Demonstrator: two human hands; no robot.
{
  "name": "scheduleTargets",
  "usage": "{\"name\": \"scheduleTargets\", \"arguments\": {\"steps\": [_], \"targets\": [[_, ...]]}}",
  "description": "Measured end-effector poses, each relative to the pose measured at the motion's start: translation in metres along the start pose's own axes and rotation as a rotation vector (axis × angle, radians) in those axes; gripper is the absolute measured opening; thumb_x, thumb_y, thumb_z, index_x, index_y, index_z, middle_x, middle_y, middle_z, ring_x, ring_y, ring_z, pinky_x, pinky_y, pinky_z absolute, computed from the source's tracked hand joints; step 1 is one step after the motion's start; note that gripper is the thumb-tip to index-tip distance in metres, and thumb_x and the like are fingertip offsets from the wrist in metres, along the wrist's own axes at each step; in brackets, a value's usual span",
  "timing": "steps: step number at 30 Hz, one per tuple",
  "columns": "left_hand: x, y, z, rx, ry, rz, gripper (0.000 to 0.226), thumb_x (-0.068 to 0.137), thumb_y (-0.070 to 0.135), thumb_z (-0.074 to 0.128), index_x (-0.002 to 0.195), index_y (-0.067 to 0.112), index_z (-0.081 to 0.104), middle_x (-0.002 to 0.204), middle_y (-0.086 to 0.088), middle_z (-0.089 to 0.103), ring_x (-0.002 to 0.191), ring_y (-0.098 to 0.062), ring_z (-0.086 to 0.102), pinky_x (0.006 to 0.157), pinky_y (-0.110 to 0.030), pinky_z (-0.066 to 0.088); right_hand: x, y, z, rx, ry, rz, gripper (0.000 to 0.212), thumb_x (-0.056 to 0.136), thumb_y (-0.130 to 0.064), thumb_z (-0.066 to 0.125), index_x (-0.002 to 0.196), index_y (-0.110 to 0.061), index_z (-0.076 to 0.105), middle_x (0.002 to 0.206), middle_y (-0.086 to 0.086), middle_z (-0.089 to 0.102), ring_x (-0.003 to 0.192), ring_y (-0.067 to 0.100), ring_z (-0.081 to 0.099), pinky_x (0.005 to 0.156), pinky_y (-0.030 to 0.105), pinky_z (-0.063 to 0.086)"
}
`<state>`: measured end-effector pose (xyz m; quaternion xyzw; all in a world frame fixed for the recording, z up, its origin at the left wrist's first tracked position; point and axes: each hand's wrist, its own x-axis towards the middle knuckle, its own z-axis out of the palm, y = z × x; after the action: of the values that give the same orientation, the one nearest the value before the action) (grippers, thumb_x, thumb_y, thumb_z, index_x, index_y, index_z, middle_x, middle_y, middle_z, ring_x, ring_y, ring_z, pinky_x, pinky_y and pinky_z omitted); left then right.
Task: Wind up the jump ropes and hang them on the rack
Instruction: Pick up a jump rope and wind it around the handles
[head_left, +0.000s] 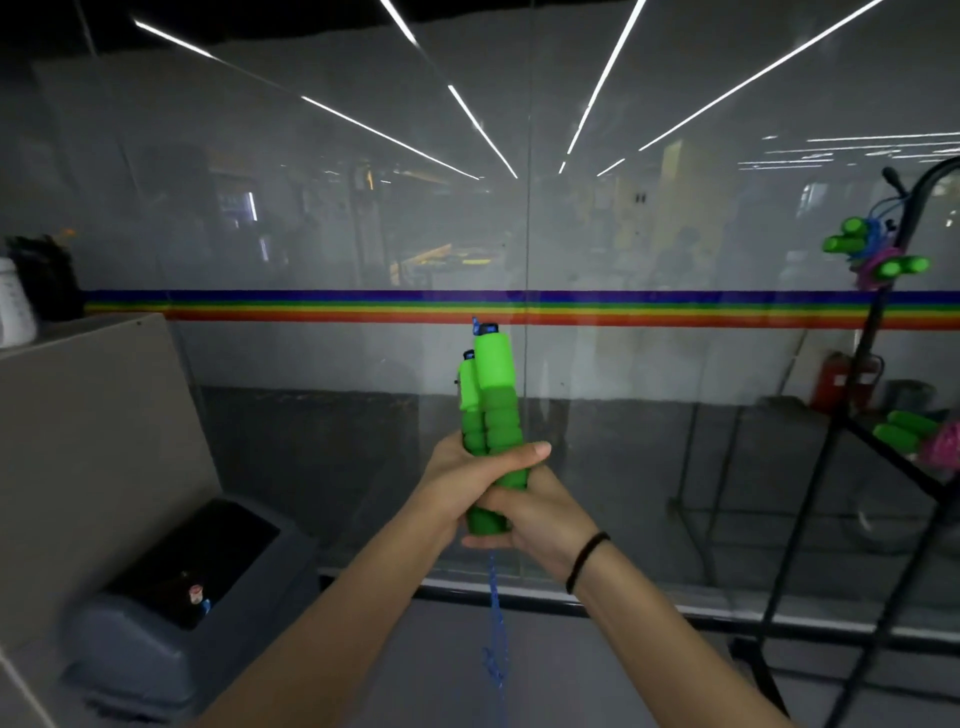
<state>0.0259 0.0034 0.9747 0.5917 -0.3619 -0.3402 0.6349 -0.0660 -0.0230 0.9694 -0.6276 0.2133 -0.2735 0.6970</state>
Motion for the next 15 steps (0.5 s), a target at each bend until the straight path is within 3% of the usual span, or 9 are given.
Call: {"name": "scheduleTargets", "arguments": {"steps": [3, 6, 8, 11, 13, 15], "targets": [[0.003, 0.003, 0.002, 0.102, -0.018, -0.012, 0.03, 0.062, 0.012, 0.082, 0.087, 0.006, 0.066, 0.077, -0.013, 0.07, 0.07, -0.021, 0.068, 0.066, -0.028, 0.054, -0.006, 0.002, -0.006, -0.042, -0.111, 0.036, 0.032, 0.086, 0.0, 0.058, 0.113, -0.017, 0.056, 0.102, 0.005, 0.066, 0.094, 0.016, 0.066, 0.068, 0.032, 0.059], [0.004, 0.008, -0.002, 0.147, -0.093, 0.006, 0.022, 0.061, 0.0, 0.076, 0.071, 0.01, 0.059, 0.059, -0.004, 0.06, 0.056, -0.016, 0.057, 0.053, -0.022, 0.048, -0.019, -0.012, -0.036, -0.411, -0.304, 0.135, 0.023, 0.078, -0.036, 0.067, 0.098, -0.027, 0.061, 0.095, -0.013, 0.065, 0.096, 0.001, 0.06, 0.074, 0.027, 0.055], [0.001, 0.012, -0.007, 0.227, -0.175, 0.003, 0.024, 0.056, 0.001, 0.071, 0.068, 0.013, 0.054, 0.051, 0.005, 0.053, 0.05, -0.009, 0.051, 0.048, -0.017, 0.042, -0.022, -0.023, -0.064, -0.549, -0.146, 0.085, 0.041, 0.063, -0.055, 0.061, 0.085, -0.021, 0.064, 0.083, -0.008, 0.066, 0.083, 0.005, 0.062, 0.077, 0.028, 0.051], [-0.008, 0.017, -0.011, 0.323, -0.298, -0.023, 0.032, 0.049, 0.007, 0.061, 0.08, 0.011, 0.055, 0.059, 0.003, 0.049, 0.051, -0.008, 0.047, 0.049, -0.018, 0.037, -0.005, -0.025, -0.096, -0.475, 0.363, -0.23, 0.054, 0.066, -0.072, 0.054, 0.073, -0.019, 0.055, 0.071, 0.002, 0.063, 0.076, 0.022, 0.066, 0.08, 0.036, 0.049], [-0.012, 0.018, -0.01, 0.279, -0.37, -0.044, 0.038, 0.047, 0.003, 0.055, 0.084, 0.012, 0.056, 0.065, -0.001, 0.049, 0.053, -0.009, 0.045, 0.051, -0.02, 0.036, 0.012, -0.017, -0.099, -0.424, 0.38, -0.305, 0.058, 0.07, -0.08, 0.041, 0.089, -0.026, 0.054, 0.098, 0.004, 0.065, 0.101, 0.023, 0.062, 0.096, 0.044, 0.046], [-0.016, 0.018, -0.006, 0.204, -0.449, -0.065, 0.041, 0.044, 0.0, 0.052, 0.082, 0.013, 0.057, 0.067, -0.002, 0.047, 0.053, -0.01, 0.042, 0.053, -0.022, 0.032, 0.022, -0.006, -0.088, -0.372, 0.191, -0.249, 0.065, 0.075, -0.081, 0.028, 0.115, -0.036, 0.053, 0.127, -0.001, 0.057, 0.122, 0.019, 0.051, 0.107, 0.049, 0.037]]}}
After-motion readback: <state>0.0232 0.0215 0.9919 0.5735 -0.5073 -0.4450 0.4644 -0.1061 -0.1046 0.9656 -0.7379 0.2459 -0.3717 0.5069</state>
